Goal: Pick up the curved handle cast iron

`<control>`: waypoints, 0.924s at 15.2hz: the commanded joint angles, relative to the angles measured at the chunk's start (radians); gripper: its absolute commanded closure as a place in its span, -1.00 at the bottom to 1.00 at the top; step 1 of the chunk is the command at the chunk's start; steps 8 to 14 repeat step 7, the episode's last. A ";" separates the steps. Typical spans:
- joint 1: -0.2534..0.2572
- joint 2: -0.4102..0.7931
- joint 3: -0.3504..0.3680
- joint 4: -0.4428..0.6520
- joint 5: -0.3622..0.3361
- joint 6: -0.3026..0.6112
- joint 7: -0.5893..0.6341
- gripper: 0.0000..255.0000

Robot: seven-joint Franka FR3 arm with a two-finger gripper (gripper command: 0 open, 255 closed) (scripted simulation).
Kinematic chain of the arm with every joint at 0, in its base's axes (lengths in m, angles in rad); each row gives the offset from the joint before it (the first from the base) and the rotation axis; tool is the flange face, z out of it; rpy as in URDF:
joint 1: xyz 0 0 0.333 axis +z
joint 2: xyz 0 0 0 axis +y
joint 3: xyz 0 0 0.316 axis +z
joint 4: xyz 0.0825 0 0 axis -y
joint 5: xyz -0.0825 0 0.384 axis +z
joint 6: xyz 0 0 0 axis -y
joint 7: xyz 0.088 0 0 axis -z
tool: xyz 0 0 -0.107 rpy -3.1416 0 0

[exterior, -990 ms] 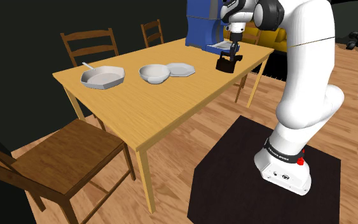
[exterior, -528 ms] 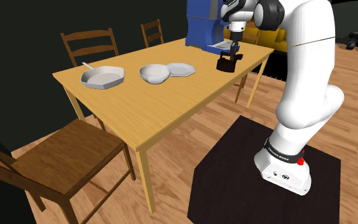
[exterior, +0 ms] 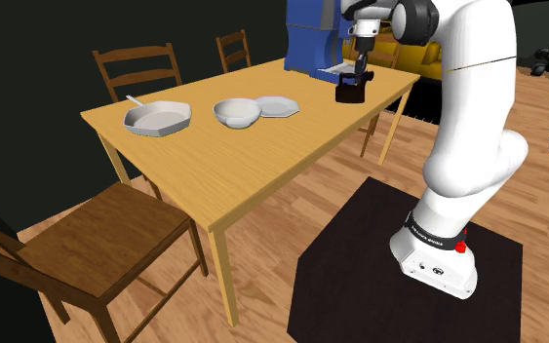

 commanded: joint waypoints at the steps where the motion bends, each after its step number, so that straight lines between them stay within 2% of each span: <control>1: -0.003 -0.003 -0.002 0.024 -0.002 -0.025 0.000 1.00; 5: -0.011 -0.002 -0.003 0.080 -0.003 -0.079 0.002 1.00; 14: -0.011 -0.002 -0.003 0.082 -0.003 -0.081 0.002 1.00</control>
